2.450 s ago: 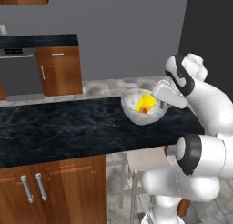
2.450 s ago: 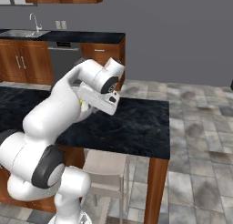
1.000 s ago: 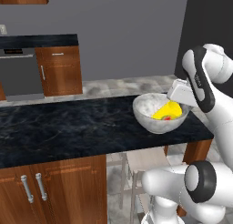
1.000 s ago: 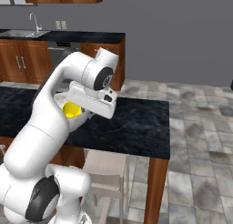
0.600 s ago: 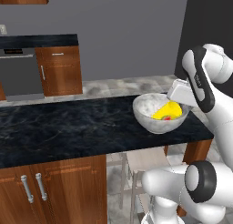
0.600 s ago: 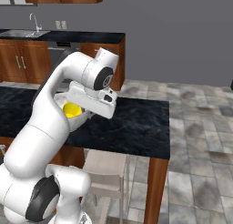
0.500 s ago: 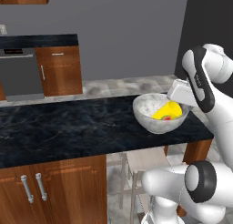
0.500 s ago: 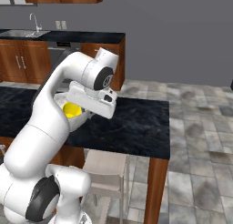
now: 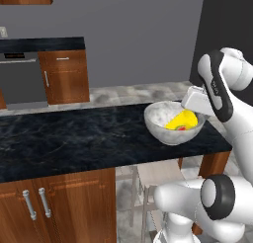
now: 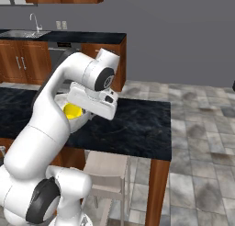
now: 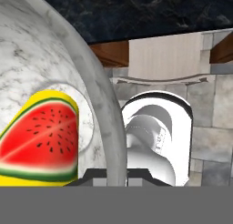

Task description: Place the cup inside the bowl on the dining table and move the bowl to any counter.

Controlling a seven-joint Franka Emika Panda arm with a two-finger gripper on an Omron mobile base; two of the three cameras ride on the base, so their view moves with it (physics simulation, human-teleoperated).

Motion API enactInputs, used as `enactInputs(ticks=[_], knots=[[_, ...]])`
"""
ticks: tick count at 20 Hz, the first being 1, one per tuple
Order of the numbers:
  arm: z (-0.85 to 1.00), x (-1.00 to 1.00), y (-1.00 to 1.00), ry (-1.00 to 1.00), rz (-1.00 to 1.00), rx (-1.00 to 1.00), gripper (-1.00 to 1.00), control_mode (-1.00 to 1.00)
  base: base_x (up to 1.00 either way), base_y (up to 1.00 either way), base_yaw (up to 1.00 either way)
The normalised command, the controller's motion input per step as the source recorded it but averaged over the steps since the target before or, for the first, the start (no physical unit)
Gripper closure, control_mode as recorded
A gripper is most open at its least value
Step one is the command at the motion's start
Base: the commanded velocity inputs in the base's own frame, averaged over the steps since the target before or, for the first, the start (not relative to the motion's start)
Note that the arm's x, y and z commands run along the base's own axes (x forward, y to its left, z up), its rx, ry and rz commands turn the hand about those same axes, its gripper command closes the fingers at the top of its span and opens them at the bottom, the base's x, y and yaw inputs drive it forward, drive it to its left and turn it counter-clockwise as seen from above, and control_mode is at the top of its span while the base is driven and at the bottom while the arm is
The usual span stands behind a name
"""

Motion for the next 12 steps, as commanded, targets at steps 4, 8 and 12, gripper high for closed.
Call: enactInputs(ticks=[4,8,12], knots=[[0.0,0.0,0.0,0.0,0.0,0.0,1.0,1.0,-0.8,0.1,0.0],[0.0,0.0,0.0,0.0,0.0,0.0,1.0,1.0,-1.0,0.28,0.0],[0.0,0.0,0.0,0.0,0.0,0.0,1.0,1.0,-0.79,0.4,0.0]])
